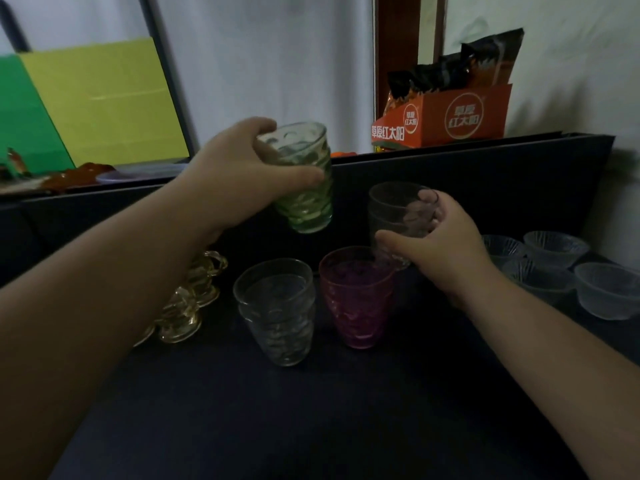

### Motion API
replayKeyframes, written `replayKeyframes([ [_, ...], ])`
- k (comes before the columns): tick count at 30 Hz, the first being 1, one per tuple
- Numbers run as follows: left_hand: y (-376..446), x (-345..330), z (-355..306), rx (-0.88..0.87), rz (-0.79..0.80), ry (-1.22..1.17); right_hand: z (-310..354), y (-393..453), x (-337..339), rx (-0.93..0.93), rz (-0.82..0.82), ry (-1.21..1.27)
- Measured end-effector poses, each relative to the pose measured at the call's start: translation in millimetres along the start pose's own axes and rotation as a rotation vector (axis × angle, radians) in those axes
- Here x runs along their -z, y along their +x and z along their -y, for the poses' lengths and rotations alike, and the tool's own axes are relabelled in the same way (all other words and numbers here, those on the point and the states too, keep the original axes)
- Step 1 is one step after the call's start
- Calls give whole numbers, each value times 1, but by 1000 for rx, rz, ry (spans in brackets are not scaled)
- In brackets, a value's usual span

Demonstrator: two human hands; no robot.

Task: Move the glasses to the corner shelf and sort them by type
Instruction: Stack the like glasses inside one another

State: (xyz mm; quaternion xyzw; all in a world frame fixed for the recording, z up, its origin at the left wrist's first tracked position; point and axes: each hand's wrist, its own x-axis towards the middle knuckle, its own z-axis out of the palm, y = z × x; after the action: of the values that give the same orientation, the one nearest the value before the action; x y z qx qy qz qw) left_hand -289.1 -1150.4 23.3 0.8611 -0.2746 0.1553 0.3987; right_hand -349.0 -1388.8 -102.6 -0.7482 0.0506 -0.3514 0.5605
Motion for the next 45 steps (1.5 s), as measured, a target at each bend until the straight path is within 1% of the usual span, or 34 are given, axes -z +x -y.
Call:
replayKeyframes([
  [3, -13, 1, -27, -25, 55, -57, 9, -4, 5, 54, -7, 51],
  [6, -28, -5, -43, -51, 170, -45, 15, -7, 12, 68, -15, 115],
  [11, -43, -26, -50, -84, 317, 142, 23, -11, 27, 85, -58, 134],
  [14, -41, -38, -44, -60, 375, 185, 32, -14, 35, 110, -113, 115],
  [20, -25, -55, -30, 23, 449, 212, 48, -35, 51, 111, -97, 104],
  [27, -1, -70, -21, 67, 471, 222, 67, -69, 61, 137, 9, 145],
  [31, 1, -56, -14, 94, 473, 180, 81, -75, 57, 148, 96, 169],
  [33, -6, -37, -11, 94, 442, 177, 89, -75, 51, 158, 129, 182],
  [36, -32, -1, -1, 87, 317, 170, 100, -71, 33, 176, 175, 206],
  [38, -61, 15, 11, 137, 232, 36, 107, -69, 17, 176, 199, 237],
  [40, -94, 16, 25, 223, 183, -138, 112, -65, -4, 164, 225, 253],
  [43, -127, -5, 52, 327, 219, -263, 111, -58, -39, 120, 266, 265],
  [45, -137, -21, 68, 399, 263, -287, 107, -56, -61, 90, 292, 250],
])
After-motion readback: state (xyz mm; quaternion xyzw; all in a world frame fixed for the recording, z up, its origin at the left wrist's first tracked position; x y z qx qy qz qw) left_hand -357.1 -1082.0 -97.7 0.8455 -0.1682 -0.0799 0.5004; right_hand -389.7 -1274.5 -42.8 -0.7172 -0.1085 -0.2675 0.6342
